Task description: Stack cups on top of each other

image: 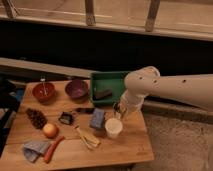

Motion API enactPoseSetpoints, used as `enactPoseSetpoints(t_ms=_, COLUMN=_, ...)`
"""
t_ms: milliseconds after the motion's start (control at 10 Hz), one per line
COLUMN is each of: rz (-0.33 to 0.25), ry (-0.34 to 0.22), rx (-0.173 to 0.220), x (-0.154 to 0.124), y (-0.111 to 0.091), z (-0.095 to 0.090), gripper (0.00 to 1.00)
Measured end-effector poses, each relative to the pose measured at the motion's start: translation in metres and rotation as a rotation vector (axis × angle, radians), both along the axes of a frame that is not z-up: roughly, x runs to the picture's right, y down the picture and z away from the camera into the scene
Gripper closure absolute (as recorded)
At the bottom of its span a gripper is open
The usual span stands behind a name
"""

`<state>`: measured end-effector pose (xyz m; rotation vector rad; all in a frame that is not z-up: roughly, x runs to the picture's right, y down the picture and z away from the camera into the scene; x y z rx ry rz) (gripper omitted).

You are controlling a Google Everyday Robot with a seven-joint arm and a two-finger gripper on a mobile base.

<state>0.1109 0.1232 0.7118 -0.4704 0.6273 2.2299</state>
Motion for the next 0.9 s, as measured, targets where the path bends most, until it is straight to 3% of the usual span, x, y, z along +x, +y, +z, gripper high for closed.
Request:
enactPoseSetpoints(t_ms=400, rz=0.000, ry=-0.007, rx=-0.013, x=-0.014, y=0.019, z=-0.022, gripper=0.83)
enactPoseSetpoints(t_ms=700, rz=0.000, ry=-0.026, rx=-0.034, x=-0.020, y=0.026, z=-0.018, gripper=0.60)
enactPoseSetpoints(t_ms=900, rz=0.000, ry=-0.042, rx=-0.057, x=-0.026, y=0.033, z=-0.011, gripper=0.54)
